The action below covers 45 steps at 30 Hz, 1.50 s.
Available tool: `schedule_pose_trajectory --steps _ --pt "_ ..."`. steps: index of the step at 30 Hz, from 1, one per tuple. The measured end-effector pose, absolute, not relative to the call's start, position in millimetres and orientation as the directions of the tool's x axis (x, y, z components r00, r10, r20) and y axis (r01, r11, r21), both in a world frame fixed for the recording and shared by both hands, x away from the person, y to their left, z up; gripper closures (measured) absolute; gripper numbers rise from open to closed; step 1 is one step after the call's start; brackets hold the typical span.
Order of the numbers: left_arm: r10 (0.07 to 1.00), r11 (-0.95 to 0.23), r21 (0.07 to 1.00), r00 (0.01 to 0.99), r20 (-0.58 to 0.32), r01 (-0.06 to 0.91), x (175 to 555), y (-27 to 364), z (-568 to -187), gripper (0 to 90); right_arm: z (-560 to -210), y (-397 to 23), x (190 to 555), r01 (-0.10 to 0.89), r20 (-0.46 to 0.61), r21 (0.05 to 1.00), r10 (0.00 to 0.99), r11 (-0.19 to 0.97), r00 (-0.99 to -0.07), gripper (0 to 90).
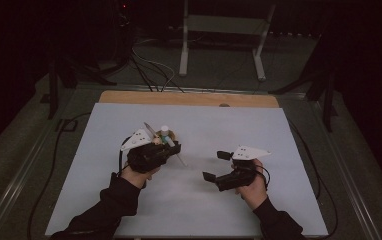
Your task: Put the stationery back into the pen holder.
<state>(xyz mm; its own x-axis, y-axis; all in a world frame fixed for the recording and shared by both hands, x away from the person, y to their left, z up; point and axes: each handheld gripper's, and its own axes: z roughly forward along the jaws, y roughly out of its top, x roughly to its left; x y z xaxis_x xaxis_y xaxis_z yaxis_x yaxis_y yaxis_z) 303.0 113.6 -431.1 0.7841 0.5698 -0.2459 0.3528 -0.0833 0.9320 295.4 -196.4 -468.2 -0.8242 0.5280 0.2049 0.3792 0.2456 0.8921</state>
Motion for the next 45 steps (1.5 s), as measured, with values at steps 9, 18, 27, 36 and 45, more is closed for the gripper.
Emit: schedule_pose_trajectory --steps 9,18,27,36,45 --pt "0.578 -0.112 0.943 0.793 -0.194 0.312 307 117 -422 79.2 -468 -197 294 0.367 0.196 0.898 0.526 0.242 -0.827 2.1" --pt "0.595 -0.138 0.95 0.79 -0.146 0.28 315 123 -407 79.2 -470 -195 295 0.369 0.195 0.895 0.524 0.25 -0.829 2.1" --pt "0.606 -0.159 0.951 0.786 -0.119 0.266 323 123 -400 79.1 -469 -195 295 0.37 0.197 0.895 0.522 0.25 -0.83 2.2" --pt "0.613 -0.165 0.95 0.782 -0.111 0.264 339 124 -397 79.1 -469 -196 294 0.361 0.195 0.902 0.52 0.238 -0.832 2.1" --pt "0.649 -0.173 0.948 0.755 -0.094 0.267 352 130 -404 79.1 -468 -196 294 0.355 0.19 0.905 0.521 0.236 -0.832 2.1"
